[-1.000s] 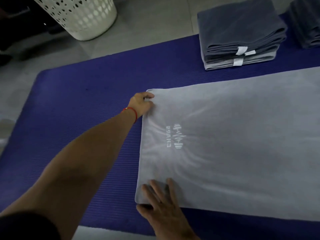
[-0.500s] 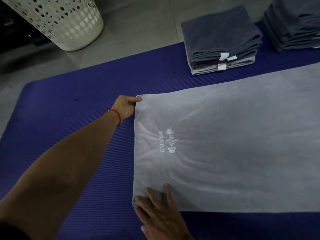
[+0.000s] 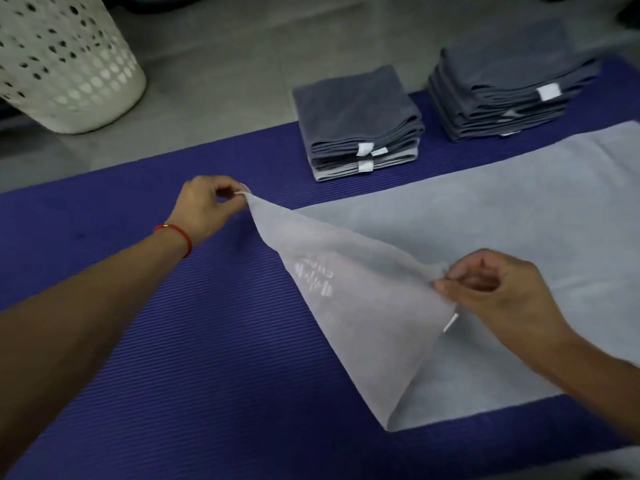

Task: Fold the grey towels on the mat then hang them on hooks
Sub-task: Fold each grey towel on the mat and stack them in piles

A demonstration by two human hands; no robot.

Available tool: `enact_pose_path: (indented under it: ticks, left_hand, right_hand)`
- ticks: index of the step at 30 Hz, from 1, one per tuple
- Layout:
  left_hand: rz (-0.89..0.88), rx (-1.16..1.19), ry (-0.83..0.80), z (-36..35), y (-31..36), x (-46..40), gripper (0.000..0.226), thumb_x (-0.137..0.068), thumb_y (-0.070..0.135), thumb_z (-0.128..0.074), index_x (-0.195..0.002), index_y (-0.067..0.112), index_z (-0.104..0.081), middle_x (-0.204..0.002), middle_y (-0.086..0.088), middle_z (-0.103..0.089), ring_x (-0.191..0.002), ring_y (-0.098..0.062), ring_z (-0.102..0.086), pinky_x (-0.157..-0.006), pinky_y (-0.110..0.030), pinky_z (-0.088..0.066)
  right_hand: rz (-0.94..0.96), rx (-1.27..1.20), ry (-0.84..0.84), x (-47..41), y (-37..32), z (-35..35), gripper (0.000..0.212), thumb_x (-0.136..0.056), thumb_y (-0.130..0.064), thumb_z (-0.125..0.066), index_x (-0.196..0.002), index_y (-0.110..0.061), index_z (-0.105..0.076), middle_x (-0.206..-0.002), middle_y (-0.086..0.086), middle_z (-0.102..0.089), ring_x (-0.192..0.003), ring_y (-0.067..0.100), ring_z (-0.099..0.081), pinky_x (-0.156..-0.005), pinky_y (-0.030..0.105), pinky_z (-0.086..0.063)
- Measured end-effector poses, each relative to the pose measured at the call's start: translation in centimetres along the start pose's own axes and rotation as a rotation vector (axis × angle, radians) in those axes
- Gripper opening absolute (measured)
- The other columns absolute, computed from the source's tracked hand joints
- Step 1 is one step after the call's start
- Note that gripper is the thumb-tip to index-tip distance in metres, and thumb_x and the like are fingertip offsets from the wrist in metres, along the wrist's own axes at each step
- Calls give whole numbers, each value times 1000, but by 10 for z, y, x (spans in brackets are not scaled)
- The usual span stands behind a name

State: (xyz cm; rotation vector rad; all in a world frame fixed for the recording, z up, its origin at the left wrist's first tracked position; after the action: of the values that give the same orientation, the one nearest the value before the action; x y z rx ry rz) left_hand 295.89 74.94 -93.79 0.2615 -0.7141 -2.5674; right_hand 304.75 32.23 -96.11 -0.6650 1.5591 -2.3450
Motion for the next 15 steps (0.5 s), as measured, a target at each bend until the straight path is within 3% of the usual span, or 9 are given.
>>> enact_pose_path:
  ticks: [3, 5, 8, 10, 13, 15]
  left_hand:
    - [-114, 17, 11, -17, 59, -28, 8, -89, 21, -74, -97, 18, -75, -120, 8, -65, -98, -8, -62, -91, -12, -44]
    - [-143, 71, 1, -34, 102, -47, 7, -89, 26, -74, -95, 21, -74, -118, 12, -67, -96, 0, -61, -81, -5, -41]
    - [-177, 191, -59, -66, 171, -73, 6, -88, 26, -76, -85, 27, -70, -90, 5, -73, -77, -6, -66, -75, -21, -53]
    - [-236, 217, -55, -85, 218, -92, 14, -86, 19, -76, -81, 30, -69, -84, 0, -73, -81, -18, -70, -79, -30, -55]
    - [-303, 256, -73, -118, 291, -122, 9, -82, 24, -71, -81, 32, -71, -84, -1, -74, -82, -24, -71, -84, -39, -58]
    - [-363, 232, -95, -147, 341, -141, 15, -87, 16, -69, -84, 30, -71, -82, -2, -73, -76, -19, -67, -81, -37, -56]
  right_hand:
    - [-21, 125, 36, -11, -1, 81, 32, -78, -2, -84, -90, -25, -66, -77, 2, -72, -70, 19, -70, -65, 20, -56]
    - [-51, 149, 70, -8, -2, 135, 35, -82, -1, -80, -102, -27, -68, -82, 4, -72, -74, 20, -73, -63, 20, -59]
    - [-58, 102, 143, 6, 5, 213, 26, -74, -11, -82, -96, -24, -77, -85, 5, -75, -77, 23, -76, -68, 28, -63]
    - [-74, 66, 204, 23, 16, 260, 25, -66, -24, -81, -90, -24, -80, -86, 7, -78, -78, 25, -77, -73, 34, -63]
    - [-69, 45, 324, 45, 40, 318, 19, -76, -17, -76, -94, -21, -79, -90, 10, -78, -83, 28, -77, -78, 50, -60]
    - [-50, -48, 447, 55, 64, 349, 15, -84, -10, -70, -95, -15, -79, -92, 11, -78, -85, 27, -77, -79, 39, -62]
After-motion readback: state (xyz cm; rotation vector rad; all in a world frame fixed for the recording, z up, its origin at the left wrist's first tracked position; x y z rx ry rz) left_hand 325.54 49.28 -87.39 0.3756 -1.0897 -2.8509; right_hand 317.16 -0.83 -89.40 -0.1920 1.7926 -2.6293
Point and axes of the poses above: each hand's wrist, its own x-axis away from the middle knuckle, its own z-axis out of the back of the hand, y = z × x, the point moved 8 cm from there along -x, towards the middle knuckle
